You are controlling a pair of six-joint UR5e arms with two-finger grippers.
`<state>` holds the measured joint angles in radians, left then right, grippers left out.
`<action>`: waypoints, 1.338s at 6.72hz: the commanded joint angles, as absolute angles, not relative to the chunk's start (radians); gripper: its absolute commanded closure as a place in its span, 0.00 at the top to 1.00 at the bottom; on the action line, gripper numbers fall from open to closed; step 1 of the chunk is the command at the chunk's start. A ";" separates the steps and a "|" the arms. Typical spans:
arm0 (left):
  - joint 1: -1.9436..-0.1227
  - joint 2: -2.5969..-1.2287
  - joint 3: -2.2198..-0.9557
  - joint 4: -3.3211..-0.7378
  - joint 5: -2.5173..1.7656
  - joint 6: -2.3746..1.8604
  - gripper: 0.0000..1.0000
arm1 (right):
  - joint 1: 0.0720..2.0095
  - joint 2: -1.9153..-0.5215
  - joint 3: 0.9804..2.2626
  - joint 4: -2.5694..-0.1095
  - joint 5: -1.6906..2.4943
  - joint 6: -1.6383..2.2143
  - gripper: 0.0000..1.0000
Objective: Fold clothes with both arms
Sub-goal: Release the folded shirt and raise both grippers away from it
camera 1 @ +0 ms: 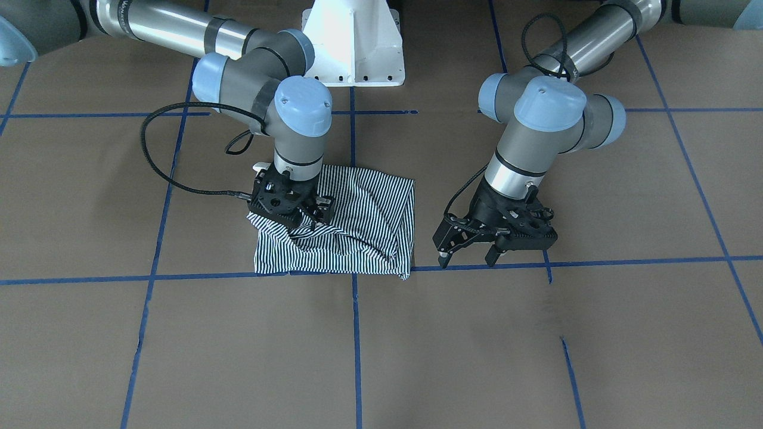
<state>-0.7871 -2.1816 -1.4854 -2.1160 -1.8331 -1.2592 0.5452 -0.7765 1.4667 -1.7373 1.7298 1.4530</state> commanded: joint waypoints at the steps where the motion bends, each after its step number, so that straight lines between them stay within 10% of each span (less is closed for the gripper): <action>1: -0.788 -2.181 -1.480 -2.121 -1.835 -1.258 1.00 | 0.523 -0.778 1.450 -1.811 1.704 1.306 1.00; 9: -0.787 -2.189 -1.488 -2.126 -1.836 -1.261 1.00 | 0.768 -0.902 1.454 -1.797 1.706 0.821 1.00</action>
<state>-0.7870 -2.1910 -1.4864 -2.1261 -1.8350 -1.2657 0.7111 -0.8675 1.4500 -1.8340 1.7011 0.9096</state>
